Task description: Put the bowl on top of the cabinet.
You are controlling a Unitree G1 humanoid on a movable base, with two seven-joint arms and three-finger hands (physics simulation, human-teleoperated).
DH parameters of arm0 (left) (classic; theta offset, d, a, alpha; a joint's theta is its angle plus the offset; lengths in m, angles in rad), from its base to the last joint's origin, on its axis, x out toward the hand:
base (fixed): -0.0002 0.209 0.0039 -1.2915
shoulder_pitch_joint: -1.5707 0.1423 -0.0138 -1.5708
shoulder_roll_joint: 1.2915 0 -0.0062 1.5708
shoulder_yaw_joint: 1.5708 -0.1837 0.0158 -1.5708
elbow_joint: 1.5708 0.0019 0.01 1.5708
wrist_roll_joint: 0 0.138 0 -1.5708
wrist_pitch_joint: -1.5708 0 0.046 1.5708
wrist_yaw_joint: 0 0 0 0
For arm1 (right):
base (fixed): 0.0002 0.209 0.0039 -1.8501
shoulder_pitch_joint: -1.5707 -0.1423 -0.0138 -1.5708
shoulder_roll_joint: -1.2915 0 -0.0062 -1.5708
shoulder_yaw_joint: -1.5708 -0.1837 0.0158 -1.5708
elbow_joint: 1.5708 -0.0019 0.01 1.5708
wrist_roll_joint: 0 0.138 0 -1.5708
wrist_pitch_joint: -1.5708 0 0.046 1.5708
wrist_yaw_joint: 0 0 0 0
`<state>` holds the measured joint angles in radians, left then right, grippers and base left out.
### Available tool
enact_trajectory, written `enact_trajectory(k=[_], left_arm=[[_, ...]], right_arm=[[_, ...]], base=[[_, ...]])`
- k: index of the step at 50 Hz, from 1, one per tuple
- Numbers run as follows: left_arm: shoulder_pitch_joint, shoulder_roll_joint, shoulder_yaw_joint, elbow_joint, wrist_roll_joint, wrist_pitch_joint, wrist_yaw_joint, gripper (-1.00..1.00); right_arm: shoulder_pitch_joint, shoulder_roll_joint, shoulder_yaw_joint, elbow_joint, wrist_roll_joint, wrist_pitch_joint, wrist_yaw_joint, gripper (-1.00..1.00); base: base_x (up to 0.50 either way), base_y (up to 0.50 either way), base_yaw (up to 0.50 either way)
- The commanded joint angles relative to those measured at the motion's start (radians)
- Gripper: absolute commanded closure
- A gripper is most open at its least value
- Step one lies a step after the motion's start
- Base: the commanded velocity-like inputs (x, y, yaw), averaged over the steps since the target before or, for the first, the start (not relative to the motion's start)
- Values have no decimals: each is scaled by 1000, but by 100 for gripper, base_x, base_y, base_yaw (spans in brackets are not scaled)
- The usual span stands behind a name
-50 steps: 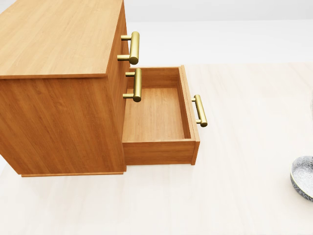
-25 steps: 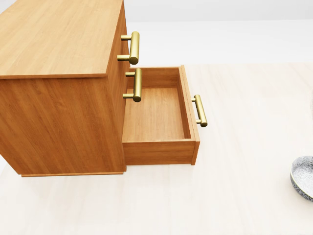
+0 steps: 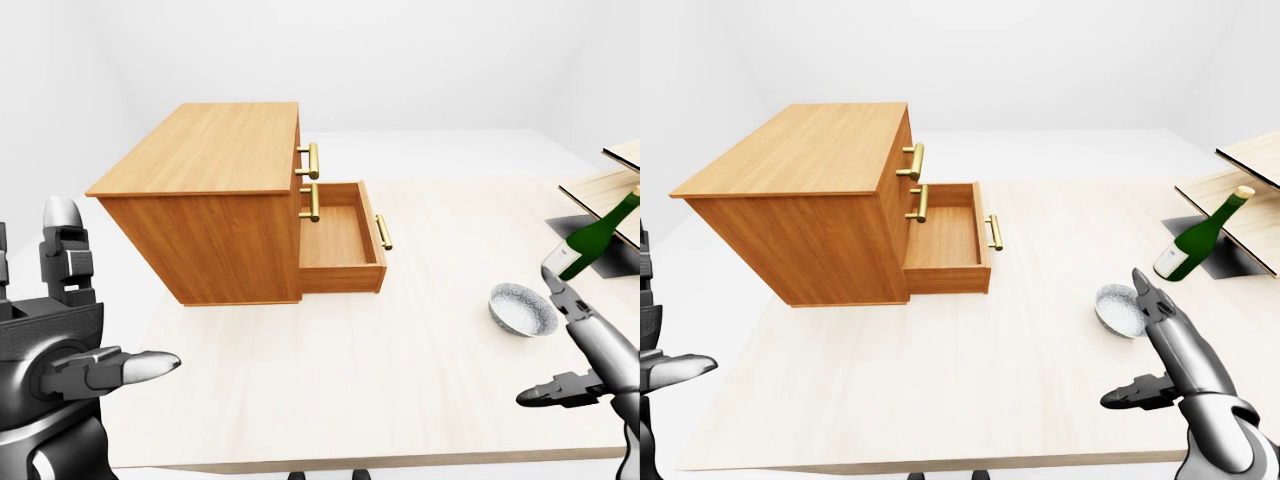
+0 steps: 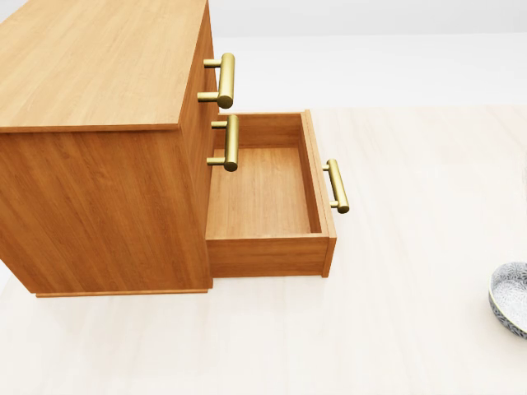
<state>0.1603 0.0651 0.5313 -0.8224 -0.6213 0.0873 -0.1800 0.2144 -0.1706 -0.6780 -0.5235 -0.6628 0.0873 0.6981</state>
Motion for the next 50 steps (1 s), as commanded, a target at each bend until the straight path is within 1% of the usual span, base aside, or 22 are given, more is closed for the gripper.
enact_trajectory(k=[1, 3, 10, 13, 16, 20, 22, 30, 36, 50], left_arm=[[-19, -7, -18, 82, 29, 0, 23, -100], [-19, -7, -18, 79, 30, 0, 24, -100], [-21, -6, -23, 86, 35, 0, 23, -100], [-22, -5, -17, 83, 30, 0, 25, -100], [-25, -3, -17, 86, 29, 0, 27, -100], [-18, -6, -18, 78, 28, 0, 24, -100], [-17, -7, -16, 75, 26, 0, 23, -100], [-19, -9, -20, 78, 33, 0, 23, -100], [-24, -5, -20, 85, 33, 0, 26, -100], [-30, -2, -29, 97, 43, 0, 30, -100]], right_arm=[[-30, -8, -9, 153, 38, 0, 0, -100], [-59, -36, -28, 208, 68, 0, 0, -100], [-79, -105, -36, 318, 121, 0, -13, -100], [-72, -115, -25, 326, 119, 0, -11, -100], [-76, -122, -32, 311, 122, 0, 0, -100], [-80, -132, -26, 364, 118, 0, -3, -100], [-80, -133, -17, 384, 113, 0, -20, -100], [-86, -148, 12, 369, 80, 0, 0, -100], [-107, -166, 46, 429, 57, 0, -3, -100], [-129, -212, 51, 511, 73, 0, -7, -100]], base=[[0, 0, 0], [0, 0, 0], [0, 0, 0], [0, 0, 0], [0, 0, 0], [0, 0, 0], [0, 0, 0], [0, 0, 0], [0, 0, 0], [0, 0, 0]])
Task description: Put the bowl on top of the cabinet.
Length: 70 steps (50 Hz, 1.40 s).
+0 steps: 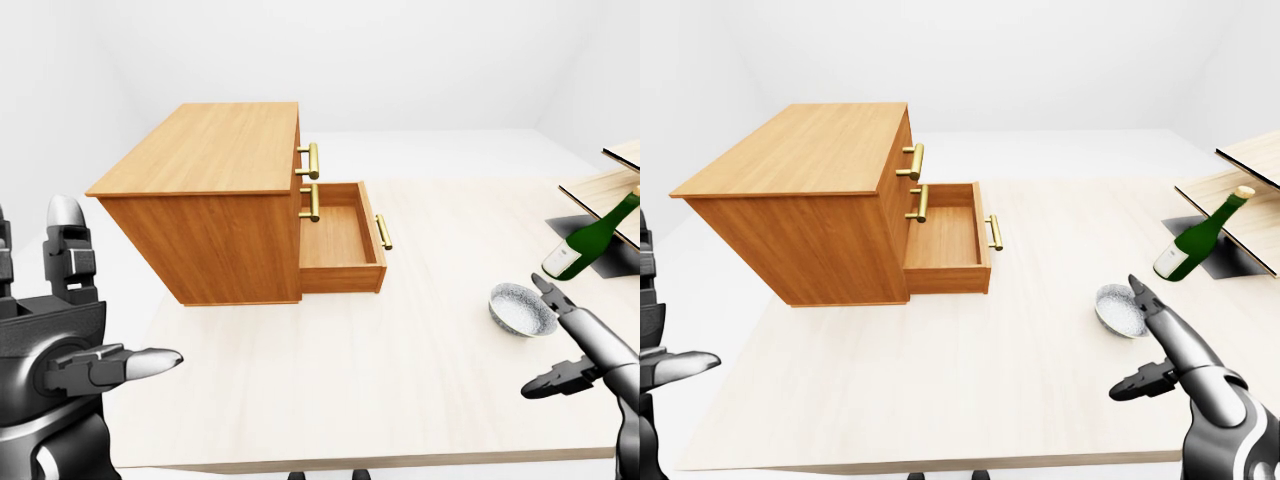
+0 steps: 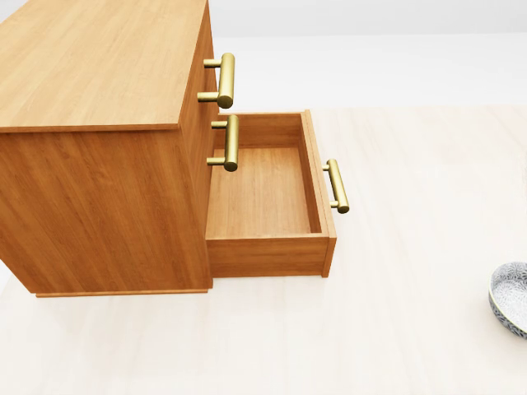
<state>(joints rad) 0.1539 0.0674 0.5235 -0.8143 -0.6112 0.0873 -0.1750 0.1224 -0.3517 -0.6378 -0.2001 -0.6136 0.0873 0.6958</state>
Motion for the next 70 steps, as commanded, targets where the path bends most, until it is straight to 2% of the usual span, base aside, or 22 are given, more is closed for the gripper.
enact_trajectory(k=[1, 7, 18, 30, 32, 44, 70], left_arm=[[-23, -5, -22, 88, 33, 0, 25, -100], [-22, -6, -26, 89, 36, 0, 24, -100], [-21, -7, -30, 88, 39, 0, 25, -100], [-18, -11, -36, 90, 46, 0, 21, -100], [-17, -11, -36, 89, 46, 0, 21, -100], [-18, -10, -30, 90, 42, 0, 19, -100], [-19, -11, -38, 96, 52, 0, 20, -100]], right_arm=[[-36, -35, 14, 208, 22, 0, -8, -100], [-63, -44, 35, 308, 43, 0, -59, -100], [-85, -79, 82, 369, 71, 0, -81, -100], [-89, -117, 92, 345, 34, 0, -24, -100], [-84, -130, 96, 310, 3, 0, 2, -100], [-125, -170, 117, 320, -125, 0, 2, -100], [-132, -182, 121, 449, -106, 0, 2, -100]], base=[[0, 0, 0], [0, 0, 0], [0, 0, 0], [0, 0, 0], [0, 0, 0], [0, 0, 0], [0, 0, 0]])
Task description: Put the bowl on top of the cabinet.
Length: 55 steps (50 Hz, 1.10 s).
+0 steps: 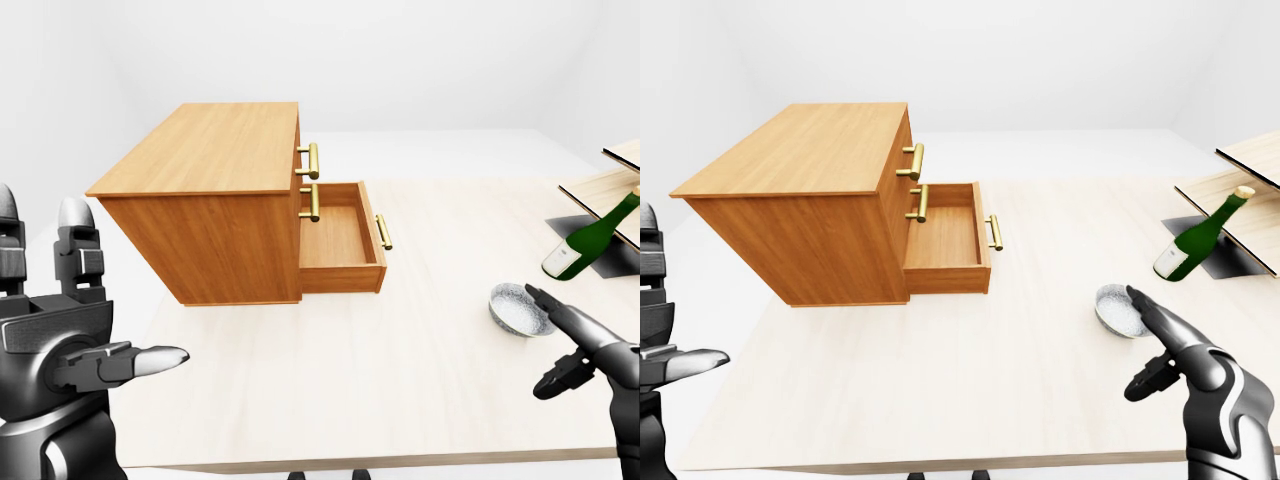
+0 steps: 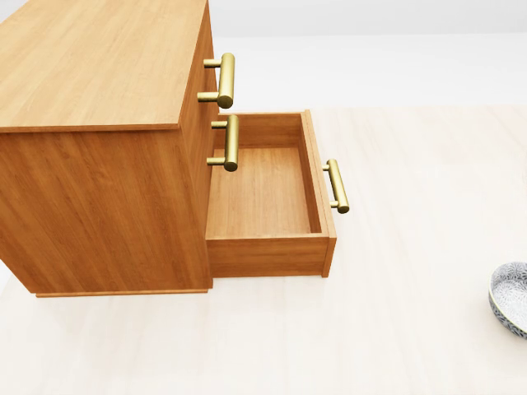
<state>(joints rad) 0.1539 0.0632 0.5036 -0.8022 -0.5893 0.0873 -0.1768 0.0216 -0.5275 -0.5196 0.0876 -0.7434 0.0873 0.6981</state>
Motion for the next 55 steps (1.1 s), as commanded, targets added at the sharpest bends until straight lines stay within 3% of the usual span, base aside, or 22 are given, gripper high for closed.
enact_trajectory(k=[1, 25, 41, 55], left_arm=[[-20, -7, -18, 85, 30, 0, 22, -100], [-32, 1, -21, 101, 30, 0, 29, -100], [-30, 1, -21, 98, 31, 0, 32, -100], [-31, 1, -23, 99, 33, 0, 33, -100]], right_arm=[[-32, -8, 3, 166, 25, 0, 0, -100], [-166, -82, 100, 309, 52, 0, 0, -100], [-159, -83, 115, 419, 124, 0, 0, -100], [-140, -86, 142, 392, 97, 0, 0, -100]], base=[[0, 0, 0], [0, 0, 0], [0, 0, 0], [0, 0, 0]])
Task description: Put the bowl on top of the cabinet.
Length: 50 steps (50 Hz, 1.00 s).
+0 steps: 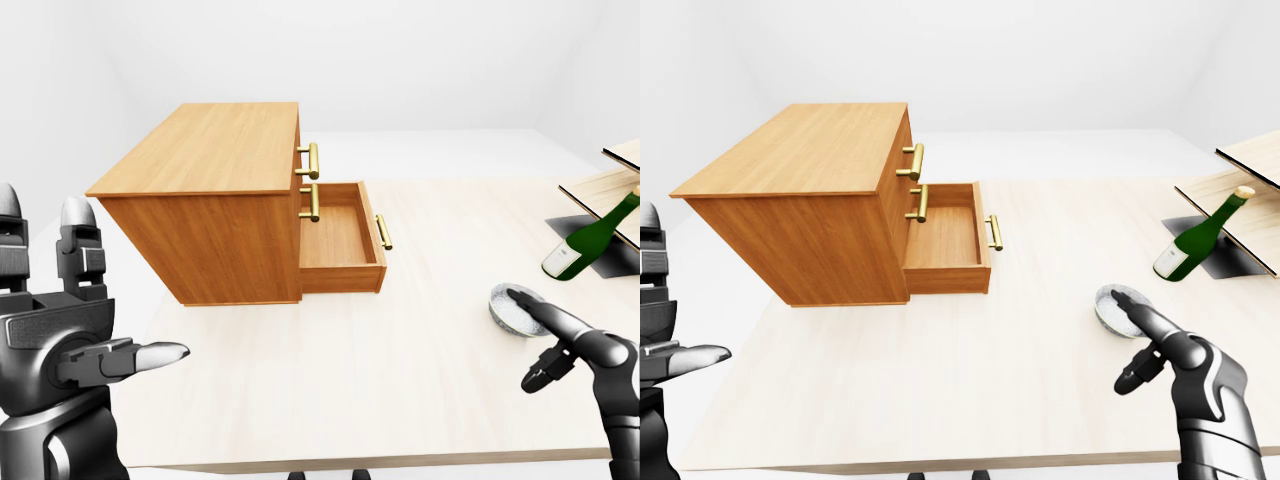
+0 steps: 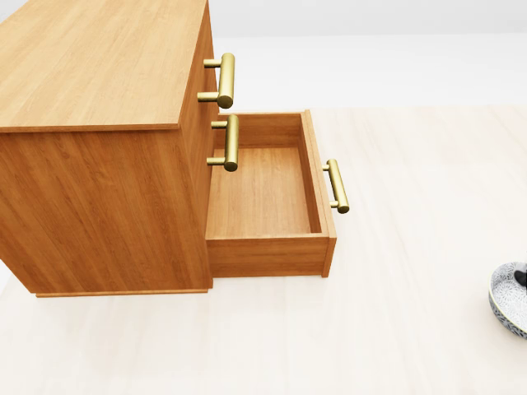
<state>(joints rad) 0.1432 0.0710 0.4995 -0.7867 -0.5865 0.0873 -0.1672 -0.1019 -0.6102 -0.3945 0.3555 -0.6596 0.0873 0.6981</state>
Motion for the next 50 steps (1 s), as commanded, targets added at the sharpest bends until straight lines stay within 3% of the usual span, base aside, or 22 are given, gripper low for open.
enact_trajectory(k=[1, 25, 43, 44, 45, 46, 50], left_arm=[[-20, -7, -20, 84, 30, 0, 23, -100], [-17, -9, -19, 80, 32, 0, 22, -100], [-13, -16, -32, 81, 51, 0, 17, -100], [-13, -16, -31, 80, 50, 0, 18, -100], [-12, -16, -30, 79, 49, 0, 18, -100], [-12, -16, -31, 79, 50, 0, 18, -100], [-10, -18, -33, 77, 52, 0, 17, -100]], right_arm=[[-18, -3, 17, 126, 10, 0, 0, -100], [-67, 3, 46, 263, 43, 0, 0, -100], [-85, -14, 71, 418, 131, 0, -69, -100], [-81, -13, 76, 416, 133, 0, -70, 9], [-81, -13, 78, 418, 135, 0, -73, 81], [-80, -12, 79, 417, 137, 0, -76, 100], [-73, -5, 87, 412, 141, 0, -73, 100]], base=[[0, 0, 0], [0, 0, 0], [0, 0, 0], [0, 0, 0], [0, 0, 0], [0, 0, 0], [0, 0, 0]])
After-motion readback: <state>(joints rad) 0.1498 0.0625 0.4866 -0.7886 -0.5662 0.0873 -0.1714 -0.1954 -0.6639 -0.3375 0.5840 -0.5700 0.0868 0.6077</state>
